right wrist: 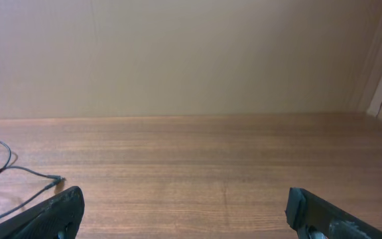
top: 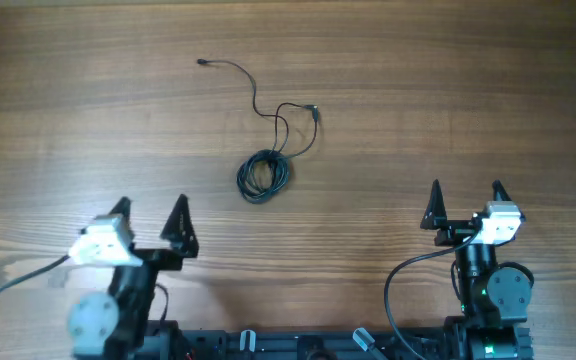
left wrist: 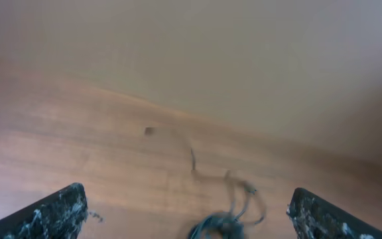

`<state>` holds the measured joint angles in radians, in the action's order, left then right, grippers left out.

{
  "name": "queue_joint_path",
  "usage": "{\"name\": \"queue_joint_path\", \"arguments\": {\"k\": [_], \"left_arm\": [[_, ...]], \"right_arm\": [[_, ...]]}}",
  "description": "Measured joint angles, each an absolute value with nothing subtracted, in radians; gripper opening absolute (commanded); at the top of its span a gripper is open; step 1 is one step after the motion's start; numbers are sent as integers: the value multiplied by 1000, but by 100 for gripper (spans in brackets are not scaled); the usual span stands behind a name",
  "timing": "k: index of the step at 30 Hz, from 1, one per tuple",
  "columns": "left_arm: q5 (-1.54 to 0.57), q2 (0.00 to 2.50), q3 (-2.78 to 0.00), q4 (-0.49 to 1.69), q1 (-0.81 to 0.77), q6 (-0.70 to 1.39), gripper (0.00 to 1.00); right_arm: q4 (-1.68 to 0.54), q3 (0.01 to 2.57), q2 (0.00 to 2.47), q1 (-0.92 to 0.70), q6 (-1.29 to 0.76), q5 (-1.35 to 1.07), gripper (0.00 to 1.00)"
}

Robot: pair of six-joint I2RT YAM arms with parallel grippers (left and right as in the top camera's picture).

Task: Untangle cables
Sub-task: 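Lift the left arm and swing it toward the black cable coil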

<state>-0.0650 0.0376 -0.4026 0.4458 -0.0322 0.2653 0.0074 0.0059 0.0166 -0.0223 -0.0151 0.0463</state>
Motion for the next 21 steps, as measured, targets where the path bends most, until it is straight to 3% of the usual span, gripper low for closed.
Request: {"name": "queue_joint_path", "arguments": {"k": [12,21], "left_arm": [[-89,588,-1201,1077,-31,246,100],[-151,1015,-1500,1295,-31,229,100]], "right_arm": [[7,6,17,-22,-15,46,100],[7,6,17,-22,-15,46,100]]}}
